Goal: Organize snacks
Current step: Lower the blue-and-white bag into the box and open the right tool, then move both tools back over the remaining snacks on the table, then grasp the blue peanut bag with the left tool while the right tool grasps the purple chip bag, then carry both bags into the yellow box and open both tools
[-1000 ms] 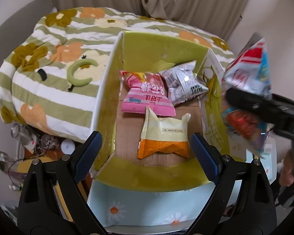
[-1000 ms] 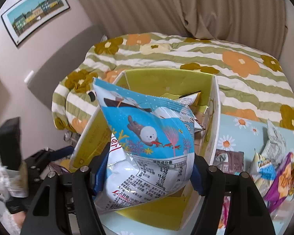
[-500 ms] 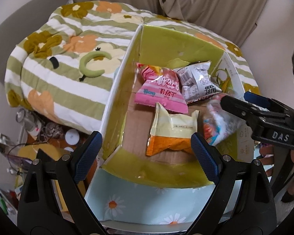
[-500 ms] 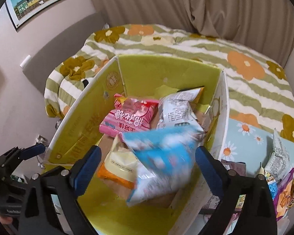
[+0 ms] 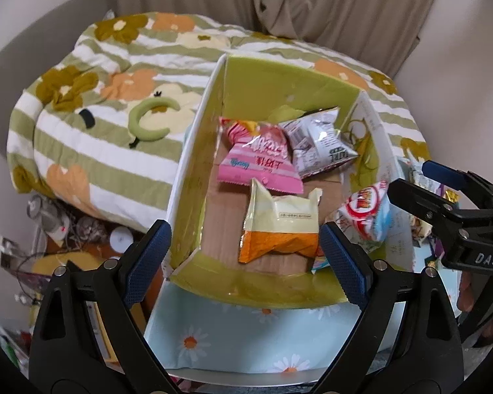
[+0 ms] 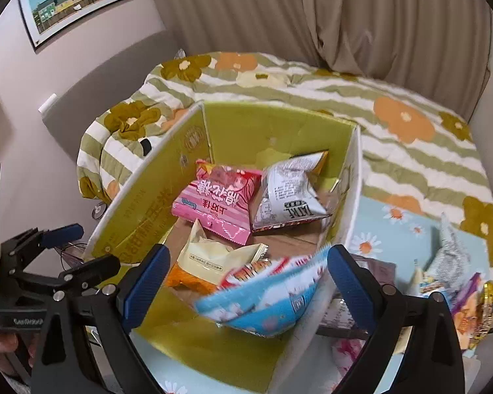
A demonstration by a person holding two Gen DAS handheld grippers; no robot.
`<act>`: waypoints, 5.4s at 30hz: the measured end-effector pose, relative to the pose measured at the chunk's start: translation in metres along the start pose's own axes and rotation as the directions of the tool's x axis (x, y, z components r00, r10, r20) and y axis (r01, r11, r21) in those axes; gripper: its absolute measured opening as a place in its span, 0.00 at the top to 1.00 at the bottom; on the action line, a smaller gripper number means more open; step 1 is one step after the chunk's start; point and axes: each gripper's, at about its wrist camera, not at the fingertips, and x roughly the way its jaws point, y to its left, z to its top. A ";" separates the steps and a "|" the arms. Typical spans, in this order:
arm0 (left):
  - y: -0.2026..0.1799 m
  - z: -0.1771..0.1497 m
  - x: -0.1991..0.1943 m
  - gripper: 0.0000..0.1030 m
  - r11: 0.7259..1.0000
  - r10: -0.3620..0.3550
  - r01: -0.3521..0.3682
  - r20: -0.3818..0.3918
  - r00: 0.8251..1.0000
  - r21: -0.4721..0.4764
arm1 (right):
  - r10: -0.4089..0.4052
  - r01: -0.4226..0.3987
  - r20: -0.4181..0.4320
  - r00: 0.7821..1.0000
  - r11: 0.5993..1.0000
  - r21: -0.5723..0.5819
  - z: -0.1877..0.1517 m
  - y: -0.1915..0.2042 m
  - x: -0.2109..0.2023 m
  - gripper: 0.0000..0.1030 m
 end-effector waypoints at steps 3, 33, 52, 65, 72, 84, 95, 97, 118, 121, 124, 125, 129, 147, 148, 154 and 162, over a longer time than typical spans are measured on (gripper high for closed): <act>-0.005 0.000 -0.010 0.12 1.000 -0.019 0.019 0.013 1.000 0.020 | -0.020 0.020 0.035 0.999 1.000 0.004 -0.003 0.003 -0.018 0.07; -0.224 -0.024 -0.018 0.12 0.958 -0.219 0.211 0.022 0.975 0.193 | -0.265 0.222 0.079 0.961 0.910 0.349 -0.112 -0.163 -0.167 0.07; -0.342 -0.017 0.090 0.12 0.969 -0.120 0.145 -0.134 0.984 0.199 | 0.056 -0.033 -0.023 0.998 0.827 0.561 -0.157 -0.304 -0.117 0.07; -0.349 -0.007 0.169 0.14 0.956 -0.110 0.182 -0.293 0.950 0.229 | 0.119 -0.043 -0.057 0.991 0.699 0.714 -0.160 -0.320 -0.064 0.07; -0.356 -0.011 0.188 0.22 0.935 -0.123 0.224 -0.343 0.931 0.273 | 0.134 -0.025 -0.085 0.987 0.659 0.752 -0.160 -0.324 -0.038 0.07; -0.356 -0.015 0.195 0.40 0.913 -0.154 0.282 -0.393 0.907 0.293 | 0.150 -0.008 -0.111 0.982 0.629 0.777 -0.158 -0.324 -0.012 0.07; -0.351 -0.025 0.182 0.41 0.916 -0.140 0.262 -0.370 0.918 0.303 | 0.168 0.001 -0.157 0.973 0.680 0.733 -0.153 -0.316 0.000 0.07; -0.350 -0.025 0.182 0.41 0.919 -0.138 0.257 -0.367 0.920 0.299 | 0.168 -0.001 -0.164 0.972 0.700 0.714 -0.152 -0.314 0.001 0.07; -0.346 -0.038 0.125 0.42 0.947 -0.153 0.216 -0.260 0.953 0.235 | 0.167 -0.084 -0.087 0.982 0.802 0.591 -0.155 -0.298 -0.043 0.43; -0.348 -0.042 0.105 0.42 0.950 -0.165 0.216 -0.226 0.960 0.225 | 0.152 -0.087 -0.071 0.986 0.826 0.556 -0.151 -0.294 -0.062 0.43; -0.347 -0.047 0.083 0.42 0.954 -0.177 0.216 -0.192 0.965 0.206 | 0.124 -0.076 -0.062 0.990 0.859 0.507 -0.145 -0.285 -0.077 0.43; -0.346 -0.049 0.076 0.42 0.956 -0.180 0.215 -0.180 0.967 0.198 | 0.119 -0.075 -0.058 0.991 0.869 0.489 -0.143 -0.282 -0.083 0.43; -0.341 -0.056 0.039 0.42 0.964 -0.181 0.202 -0.126 0.975 0.174 | 0.117 -0.089 -0.040 0.992 0.898 0.431 -0.140 -0.270 -0.103 0.43; -0.223 -0.035 -0.084 0.42 0.992 -0.125 0.122 0.125 0.984 0.032 | 0.195 -0.211 0.098 0.976 0.957 0.197 -0.075 -0.175 -0.150 0.43; -0.212 -0.032 -0.088 0.42 0.992 -0.123 0.120 0.134 0.983 0.028 | 0.196 -0.212 0.102 0.975 0.958 0.192 -0.072 -0.169 -0.148 0.43; -0.152 -0.013 -0.101 0.42 0.993 -0.117 0.116 0.168 0.979 0.015 | 0.195 -0.215 0.129 0.972 0.962 0.169 -0.042 -0.120 -0.134 0.43; -0.064 0.029 -0.085 0.42 0.995 -0.104 0.105 0.152 0.983 0.001 | 0.167 -0.188 0.142 0.976 0.970 0.152 0.001 -0.061 -0.104 0.43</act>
